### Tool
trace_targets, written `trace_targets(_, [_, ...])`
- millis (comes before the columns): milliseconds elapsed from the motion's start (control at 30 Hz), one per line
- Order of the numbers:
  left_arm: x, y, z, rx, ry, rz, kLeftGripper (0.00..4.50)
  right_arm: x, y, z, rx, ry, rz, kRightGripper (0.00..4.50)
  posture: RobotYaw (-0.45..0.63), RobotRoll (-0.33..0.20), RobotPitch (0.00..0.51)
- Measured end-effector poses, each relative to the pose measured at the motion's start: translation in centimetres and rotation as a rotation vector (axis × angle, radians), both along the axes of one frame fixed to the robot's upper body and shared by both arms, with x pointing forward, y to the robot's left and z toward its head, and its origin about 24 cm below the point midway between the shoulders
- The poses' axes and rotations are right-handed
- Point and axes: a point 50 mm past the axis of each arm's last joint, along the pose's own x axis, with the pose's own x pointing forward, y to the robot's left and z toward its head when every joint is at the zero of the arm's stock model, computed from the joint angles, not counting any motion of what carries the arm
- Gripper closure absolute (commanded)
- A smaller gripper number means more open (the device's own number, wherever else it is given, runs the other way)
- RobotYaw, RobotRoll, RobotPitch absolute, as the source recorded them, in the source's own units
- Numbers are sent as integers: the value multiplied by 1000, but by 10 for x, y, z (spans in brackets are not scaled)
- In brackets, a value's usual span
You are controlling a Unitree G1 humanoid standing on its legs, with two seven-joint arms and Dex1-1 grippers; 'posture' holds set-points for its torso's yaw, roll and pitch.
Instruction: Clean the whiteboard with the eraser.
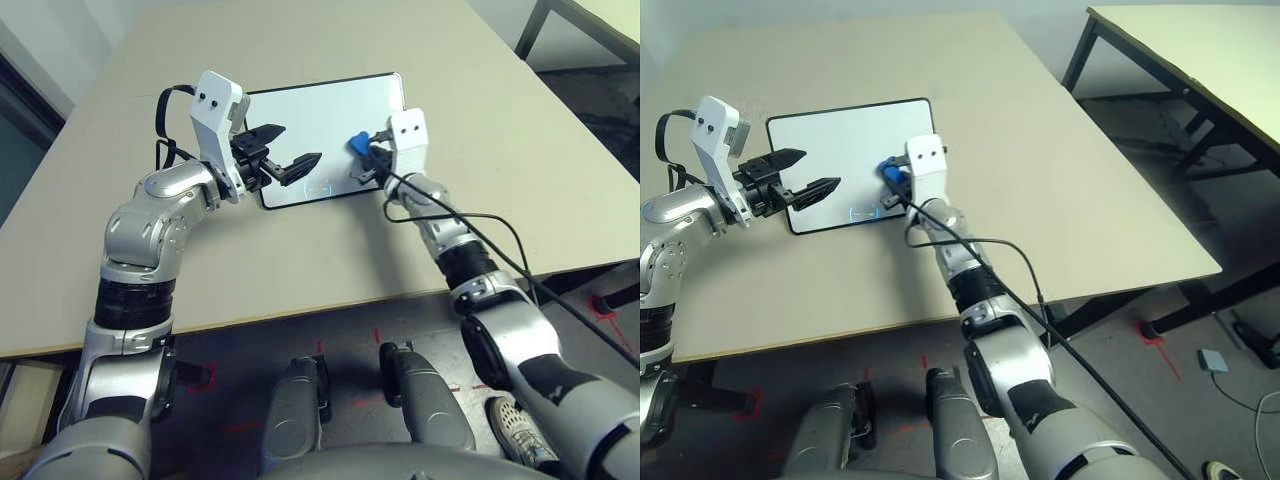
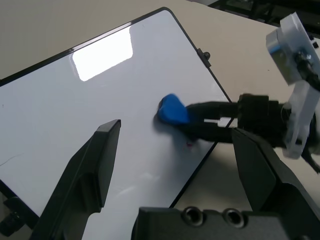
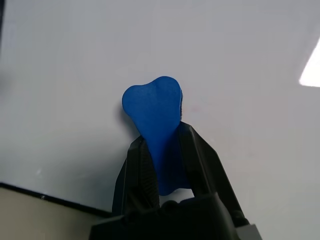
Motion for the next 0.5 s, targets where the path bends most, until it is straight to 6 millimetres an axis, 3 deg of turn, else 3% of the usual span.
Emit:
trace_targets(233, [0, 0, 0, 0, 5, 4, 0, -3, 5, -3, -10, 10, 22, 3685, 58, 0, 200])
trace_targets(500, [0, 0, 0, -1, 9, 7, 0, 6, -18, -1, -45, -22, -84, 3685, 47, 0, 204])
